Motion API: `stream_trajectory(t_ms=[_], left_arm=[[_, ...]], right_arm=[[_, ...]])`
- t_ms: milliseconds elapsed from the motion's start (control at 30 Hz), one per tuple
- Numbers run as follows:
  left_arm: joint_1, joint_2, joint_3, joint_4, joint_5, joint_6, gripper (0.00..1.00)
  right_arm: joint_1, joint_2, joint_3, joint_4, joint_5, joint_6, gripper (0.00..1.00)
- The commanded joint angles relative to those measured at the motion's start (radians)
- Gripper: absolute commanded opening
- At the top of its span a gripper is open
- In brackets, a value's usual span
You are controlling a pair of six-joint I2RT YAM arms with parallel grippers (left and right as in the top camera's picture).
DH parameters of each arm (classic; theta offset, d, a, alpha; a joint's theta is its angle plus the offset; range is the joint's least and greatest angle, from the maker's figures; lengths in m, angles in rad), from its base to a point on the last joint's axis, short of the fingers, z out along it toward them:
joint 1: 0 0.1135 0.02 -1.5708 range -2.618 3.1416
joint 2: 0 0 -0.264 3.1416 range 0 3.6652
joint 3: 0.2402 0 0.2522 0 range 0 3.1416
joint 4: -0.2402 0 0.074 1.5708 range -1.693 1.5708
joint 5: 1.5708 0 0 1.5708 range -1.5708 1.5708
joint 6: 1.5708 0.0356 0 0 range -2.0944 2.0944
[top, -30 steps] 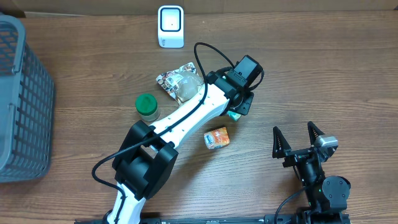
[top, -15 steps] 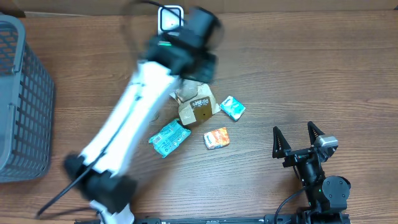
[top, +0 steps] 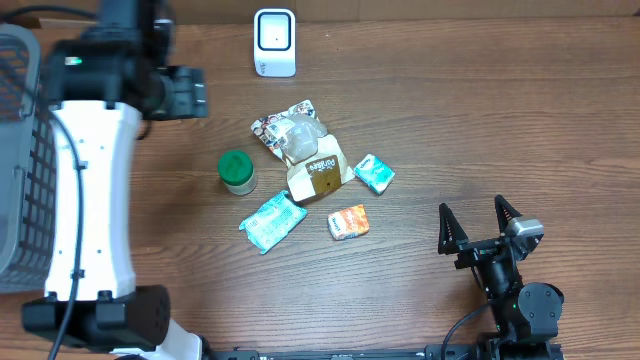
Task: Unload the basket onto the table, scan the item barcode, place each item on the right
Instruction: 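Carry the teal Kleenex pack forward, release it, and raise the left arm, then move the right gripper forward toward the teal Kleenex pack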
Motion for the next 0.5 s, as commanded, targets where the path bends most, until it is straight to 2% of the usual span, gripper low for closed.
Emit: stream_trajectory(t_ms=[0,167,467], left_arm=[[0.109,0.002,-0.006,0.002,0.107,0.116,0.96],[0.216,0.002,-0.007,0.000,0.242,0.214,1.00],[0.238,0.002,-0.007,-0.003,0.240,0.216,0.99]], right_arm=[[-0.002,-0.010,-0.011,0.003,0.001,-0.001,1.00],[-0.002,-0.010,-0.011,0.003,0.002,-0.001,1.00],[-0.002,-0.010,-0.011,0.003,0.002,-0.001,1.00]])
